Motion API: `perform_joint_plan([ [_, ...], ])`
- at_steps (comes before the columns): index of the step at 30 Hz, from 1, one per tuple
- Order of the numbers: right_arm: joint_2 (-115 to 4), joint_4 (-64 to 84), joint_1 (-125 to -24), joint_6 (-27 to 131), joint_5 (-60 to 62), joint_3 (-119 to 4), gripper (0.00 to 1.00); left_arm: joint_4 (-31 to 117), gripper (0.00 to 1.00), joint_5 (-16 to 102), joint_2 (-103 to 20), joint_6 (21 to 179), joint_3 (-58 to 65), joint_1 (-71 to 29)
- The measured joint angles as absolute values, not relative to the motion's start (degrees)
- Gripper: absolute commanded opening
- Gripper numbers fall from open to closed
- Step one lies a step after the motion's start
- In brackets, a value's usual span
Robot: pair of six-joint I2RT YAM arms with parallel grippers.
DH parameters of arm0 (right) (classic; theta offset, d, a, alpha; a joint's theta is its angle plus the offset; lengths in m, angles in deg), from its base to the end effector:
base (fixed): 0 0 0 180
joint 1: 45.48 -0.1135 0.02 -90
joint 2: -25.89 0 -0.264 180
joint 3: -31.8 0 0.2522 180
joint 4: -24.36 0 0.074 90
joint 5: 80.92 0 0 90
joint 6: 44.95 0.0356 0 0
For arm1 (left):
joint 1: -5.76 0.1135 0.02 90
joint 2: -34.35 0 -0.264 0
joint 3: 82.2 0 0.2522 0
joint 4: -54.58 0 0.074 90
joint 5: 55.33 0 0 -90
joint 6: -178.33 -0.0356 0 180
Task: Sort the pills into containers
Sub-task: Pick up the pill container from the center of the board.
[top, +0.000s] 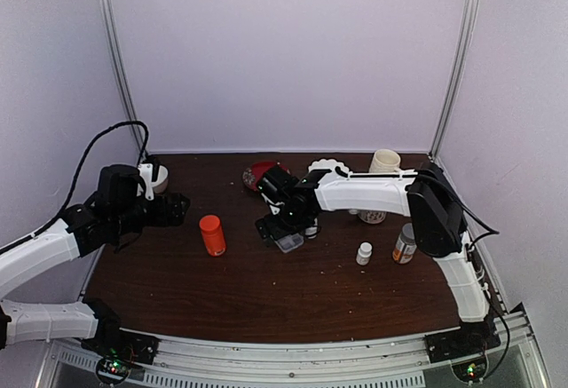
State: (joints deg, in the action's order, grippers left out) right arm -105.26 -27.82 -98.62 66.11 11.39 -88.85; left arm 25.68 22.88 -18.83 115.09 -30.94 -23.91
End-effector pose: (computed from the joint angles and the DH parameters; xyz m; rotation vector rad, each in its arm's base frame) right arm 0.2963 0.3928 0.1690 -0.7375 2.6135 0.3544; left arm 0.1837 -0.0963 0.2606 -0.0703 2.1174 -0.3754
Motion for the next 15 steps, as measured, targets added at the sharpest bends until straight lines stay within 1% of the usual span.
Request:
perform_joint_plan([
  [9,-105.3,-28.6,-97.8,66.7,12.0,-88.8,0.96,25.7,0.98,22.9,-19.0,115.1,-30.9,-23.9],
  [15,-105.6,-28.6,-97.7,67.4,12.2,-88.8,0.91,25.7,0.98,22.9,-19.4,115.1,-30.9,-23.9],
])
